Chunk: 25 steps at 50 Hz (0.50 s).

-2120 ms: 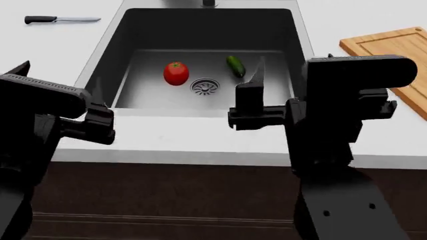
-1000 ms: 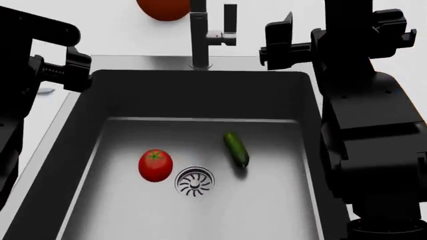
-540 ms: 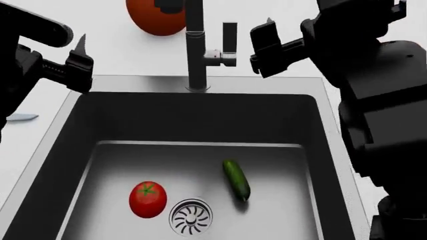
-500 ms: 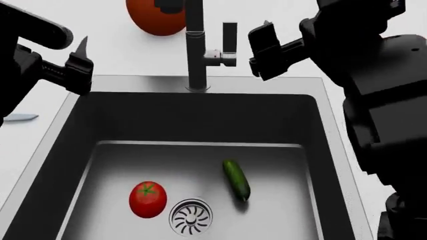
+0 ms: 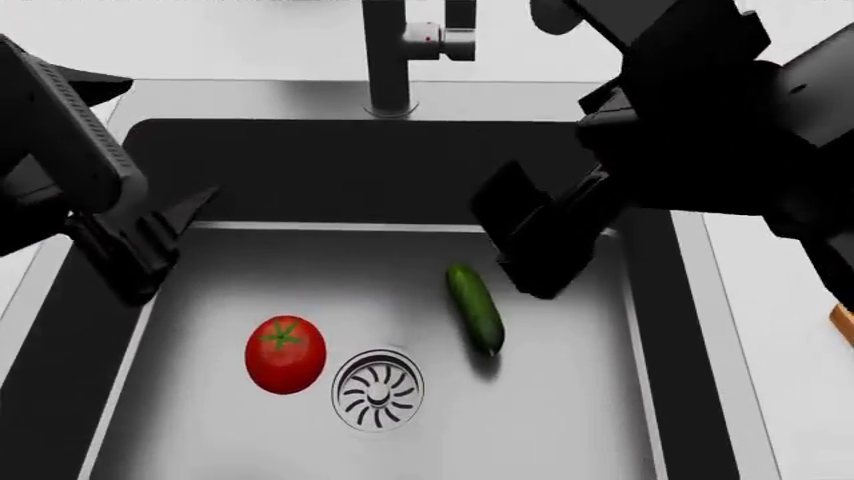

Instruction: Pick the vegetables from the sink and place them on the cutting board.

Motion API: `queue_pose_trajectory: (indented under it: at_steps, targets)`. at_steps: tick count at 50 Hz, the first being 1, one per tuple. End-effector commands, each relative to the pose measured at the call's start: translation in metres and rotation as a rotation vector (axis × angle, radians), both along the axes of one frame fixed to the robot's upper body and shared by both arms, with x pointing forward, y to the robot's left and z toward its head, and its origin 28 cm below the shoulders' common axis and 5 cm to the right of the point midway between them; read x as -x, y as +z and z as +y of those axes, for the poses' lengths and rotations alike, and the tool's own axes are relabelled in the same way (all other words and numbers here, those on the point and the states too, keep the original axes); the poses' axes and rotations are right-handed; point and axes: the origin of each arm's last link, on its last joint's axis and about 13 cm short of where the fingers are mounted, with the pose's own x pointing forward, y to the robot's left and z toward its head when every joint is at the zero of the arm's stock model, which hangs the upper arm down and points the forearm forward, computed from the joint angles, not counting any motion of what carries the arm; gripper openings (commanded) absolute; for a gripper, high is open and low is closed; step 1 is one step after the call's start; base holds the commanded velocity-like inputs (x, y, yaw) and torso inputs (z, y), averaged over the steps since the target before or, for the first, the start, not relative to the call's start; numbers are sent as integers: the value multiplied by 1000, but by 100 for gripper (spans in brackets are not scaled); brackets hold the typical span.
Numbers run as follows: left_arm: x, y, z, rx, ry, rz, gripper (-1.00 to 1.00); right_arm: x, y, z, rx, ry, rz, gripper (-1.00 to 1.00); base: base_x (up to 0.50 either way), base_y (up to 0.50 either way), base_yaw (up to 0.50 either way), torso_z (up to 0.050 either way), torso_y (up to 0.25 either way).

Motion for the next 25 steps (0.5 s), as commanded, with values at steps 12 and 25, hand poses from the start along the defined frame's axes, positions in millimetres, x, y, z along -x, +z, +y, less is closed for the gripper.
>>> queue_pose_trajectory:
  at_steps: [12, 25]
  targets:
    - [8, 13, -29, -195, -311, 229, 100, 5, 3, 21, 32, 78, 266, 100, 0, 0, 0, 0, 0]
    - [-20, -16, -52, -189, -385, 396, 100, 3, 1, 20, 39, 62, 271, 100, 0, 0, 0, 0, 0]
